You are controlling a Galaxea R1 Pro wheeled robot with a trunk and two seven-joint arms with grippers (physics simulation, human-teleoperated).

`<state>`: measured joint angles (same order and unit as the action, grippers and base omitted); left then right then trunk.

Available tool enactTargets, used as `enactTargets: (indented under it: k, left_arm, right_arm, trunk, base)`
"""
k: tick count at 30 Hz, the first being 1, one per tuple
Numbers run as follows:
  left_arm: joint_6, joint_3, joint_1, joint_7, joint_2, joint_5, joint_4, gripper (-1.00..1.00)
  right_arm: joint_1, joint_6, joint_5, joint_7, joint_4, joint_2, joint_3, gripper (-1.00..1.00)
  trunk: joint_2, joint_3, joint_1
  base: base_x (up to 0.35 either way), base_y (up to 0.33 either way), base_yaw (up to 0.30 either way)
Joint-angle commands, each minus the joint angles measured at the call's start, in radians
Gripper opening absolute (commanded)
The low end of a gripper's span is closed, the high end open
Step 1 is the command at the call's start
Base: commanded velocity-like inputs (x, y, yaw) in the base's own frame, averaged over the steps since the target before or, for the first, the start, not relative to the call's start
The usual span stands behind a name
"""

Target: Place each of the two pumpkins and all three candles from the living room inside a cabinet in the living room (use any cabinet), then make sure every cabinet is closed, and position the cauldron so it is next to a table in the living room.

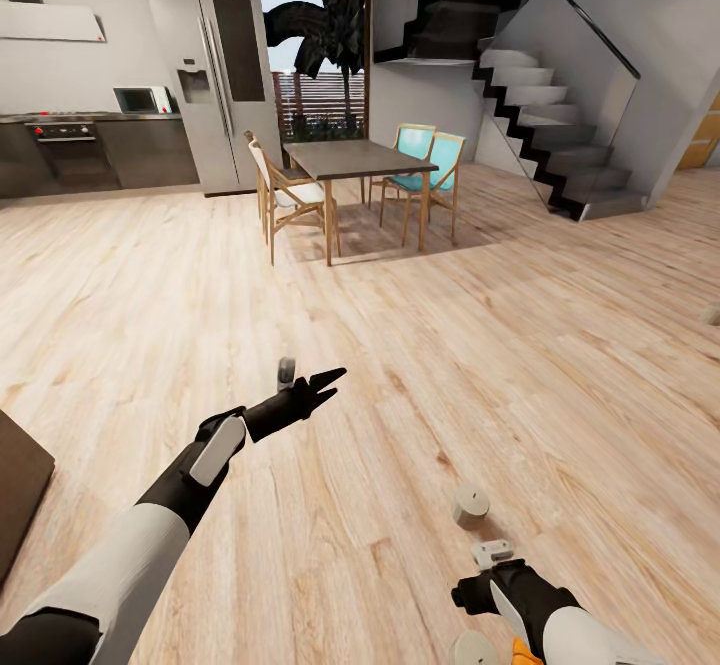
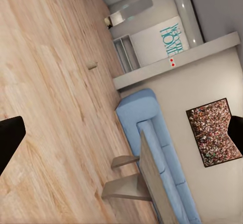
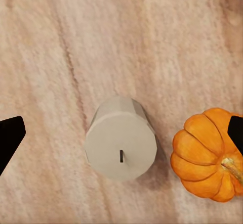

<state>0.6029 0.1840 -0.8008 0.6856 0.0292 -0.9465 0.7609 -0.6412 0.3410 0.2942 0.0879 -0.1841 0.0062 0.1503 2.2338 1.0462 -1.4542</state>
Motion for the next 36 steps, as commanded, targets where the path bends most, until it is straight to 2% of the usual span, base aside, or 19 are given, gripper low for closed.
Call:
enactTargets:
  k: [1,5,36]
  left_arm:
    - [0.0,0.0,0.0,0.0,-0.001,0.0,0.0,1.0]
    - [-0.002,0.0,0.0,0.0,-0.001,0.0,0.0,1.0]
    - [-0.003,0.0,0.0,0.0,-0.003,0.0,0.0,1.0]
  right_arm:
    - [0.0,0.0,0.0,0.0,0.0,0.0,0.0,1.0]
    - [0.0,0.001,0.0,0.001,0.0,0.0,0.0,1.0]
    - [0.0,0.007,0.006,-0.011,0.028,0.006,-0.003,1.0]
  trunk:
    - [0.0,0.0,0.0]
    - [0.0,0.0,0.0]
    - [0.217,0.097,-0.119]
  base:
    - [0.0,0.0,0.0]
    - [0.0,0.0,0.0]
    - [0.0,0.0,0.0]
